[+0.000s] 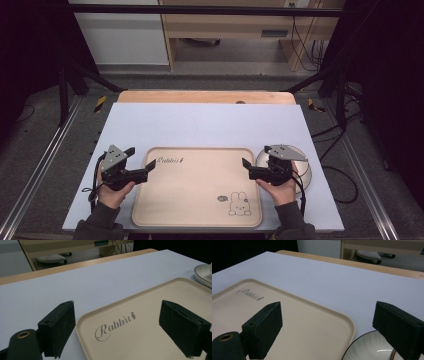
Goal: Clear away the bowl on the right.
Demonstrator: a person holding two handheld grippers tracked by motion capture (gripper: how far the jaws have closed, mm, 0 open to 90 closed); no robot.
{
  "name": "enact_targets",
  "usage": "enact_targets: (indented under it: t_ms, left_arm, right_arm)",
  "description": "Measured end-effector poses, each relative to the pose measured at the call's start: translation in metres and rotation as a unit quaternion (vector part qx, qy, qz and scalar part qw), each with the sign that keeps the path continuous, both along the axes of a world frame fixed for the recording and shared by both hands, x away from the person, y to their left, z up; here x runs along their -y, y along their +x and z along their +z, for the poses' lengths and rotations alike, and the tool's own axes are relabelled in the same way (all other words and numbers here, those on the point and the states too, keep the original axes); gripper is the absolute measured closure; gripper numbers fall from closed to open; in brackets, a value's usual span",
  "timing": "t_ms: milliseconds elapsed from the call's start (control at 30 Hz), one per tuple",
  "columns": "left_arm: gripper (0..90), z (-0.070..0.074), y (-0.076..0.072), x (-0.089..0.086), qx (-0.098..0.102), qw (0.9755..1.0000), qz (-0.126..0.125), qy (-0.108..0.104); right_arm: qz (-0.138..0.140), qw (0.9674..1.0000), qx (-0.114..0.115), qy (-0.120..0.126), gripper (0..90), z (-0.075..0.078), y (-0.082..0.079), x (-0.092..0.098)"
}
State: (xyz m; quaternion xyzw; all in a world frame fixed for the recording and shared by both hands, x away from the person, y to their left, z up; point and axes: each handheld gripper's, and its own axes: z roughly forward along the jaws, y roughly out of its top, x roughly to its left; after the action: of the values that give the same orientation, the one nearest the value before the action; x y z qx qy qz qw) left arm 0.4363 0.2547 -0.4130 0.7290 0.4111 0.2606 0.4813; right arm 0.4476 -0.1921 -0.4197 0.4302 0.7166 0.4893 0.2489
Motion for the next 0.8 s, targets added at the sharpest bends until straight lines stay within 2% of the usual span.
enact_targets:
  t_ms: [300, 800]
  left_arm:
    - [13.2, 0.0, 0.0, -0.004, 0.001, 1.0, 0.004, -0.003]
    - [13.2, -0.001, 0.001, -0.006, -0.001, 1.0, 0.006, -0.003]
  right_arm:
    - [-0.006, 1.0, 0.0, -0.006, 9.2, 0.001, -0.002, 0.003]
    - [-0.017, 0.9998, 0.009, -0.006, 9.5, 0.011, -0.006, 0.013]
